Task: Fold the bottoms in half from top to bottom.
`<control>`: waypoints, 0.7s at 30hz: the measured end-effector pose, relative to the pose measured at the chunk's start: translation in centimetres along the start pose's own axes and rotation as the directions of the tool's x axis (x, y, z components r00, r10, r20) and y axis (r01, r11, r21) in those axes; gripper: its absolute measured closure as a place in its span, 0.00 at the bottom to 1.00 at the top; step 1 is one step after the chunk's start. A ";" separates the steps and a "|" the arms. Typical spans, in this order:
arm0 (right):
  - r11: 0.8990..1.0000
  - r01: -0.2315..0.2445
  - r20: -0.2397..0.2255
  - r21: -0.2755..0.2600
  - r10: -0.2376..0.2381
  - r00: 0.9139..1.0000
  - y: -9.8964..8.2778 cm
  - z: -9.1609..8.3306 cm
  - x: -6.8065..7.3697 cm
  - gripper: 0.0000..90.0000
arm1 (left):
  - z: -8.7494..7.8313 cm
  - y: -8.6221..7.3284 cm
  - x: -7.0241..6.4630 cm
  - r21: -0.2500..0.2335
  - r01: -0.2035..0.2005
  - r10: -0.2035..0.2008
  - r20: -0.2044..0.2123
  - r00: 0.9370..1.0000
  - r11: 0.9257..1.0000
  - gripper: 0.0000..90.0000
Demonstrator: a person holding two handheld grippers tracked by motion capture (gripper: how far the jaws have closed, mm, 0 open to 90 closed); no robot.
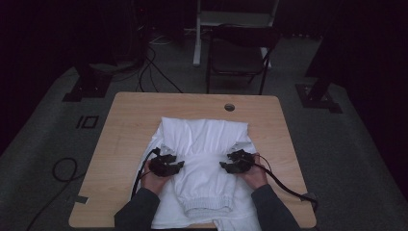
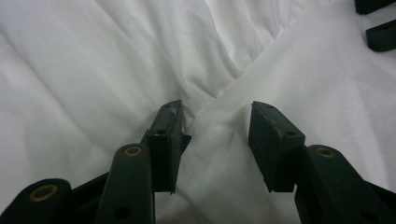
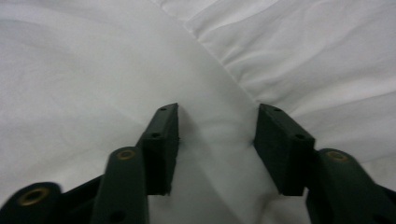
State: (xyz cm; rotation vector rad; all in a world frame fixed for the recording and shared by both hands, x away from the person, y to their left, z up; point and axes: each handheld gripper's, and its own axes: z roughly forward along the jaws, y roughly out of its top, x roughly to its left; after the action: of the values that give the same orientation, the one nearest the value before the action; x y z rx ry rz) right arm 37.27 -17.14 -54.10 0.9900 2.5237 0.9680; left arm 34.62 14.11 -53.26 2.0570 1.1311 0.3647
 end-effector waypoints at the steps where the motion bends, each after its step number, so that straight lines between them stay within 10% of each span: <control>1: 1.000 -0.008 -0.007 -0.012 0.008 1.000 0.1 -0.2 -0.2 0.60 | -0.3 0.5 0.3 -0.006 -0.007 0.007 -0.017 1.000 1.000 0.60; 9: 0.983 -0.122 0.087 -0.137 0.135 0.987 2.1 -2.0 -4.4 0.67 | -1.2 6.1 5.6 -0.087 0.040 -0.054 -0.165 0.985 0.995 0.56; 18: 0.926 -0.305 0.141 -0.221 0.340 0.930 4.1 -1.3 -10.1 0.62 | 2.6 8.9 10.6 -0.119 0.203 -0.225 -0.214 0.951 0.972 0.44; 21: 0.905 -0.359 0.153 -0.229 0.397 0.905 4.7 -0.4 -11.5 0.56 | 3.4 9.0 11.4 -0.162 0.266 -0.294 -0.192 0.936 0.950 0.39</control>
State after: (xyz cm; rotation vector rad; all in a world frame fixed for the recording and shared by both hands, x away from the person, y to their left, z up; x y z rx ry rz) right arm 47.91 -22.62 -50.63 1.4688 2.0670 1.1323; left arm 48.39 18.81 -50.21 1.7382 1.4687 0.5140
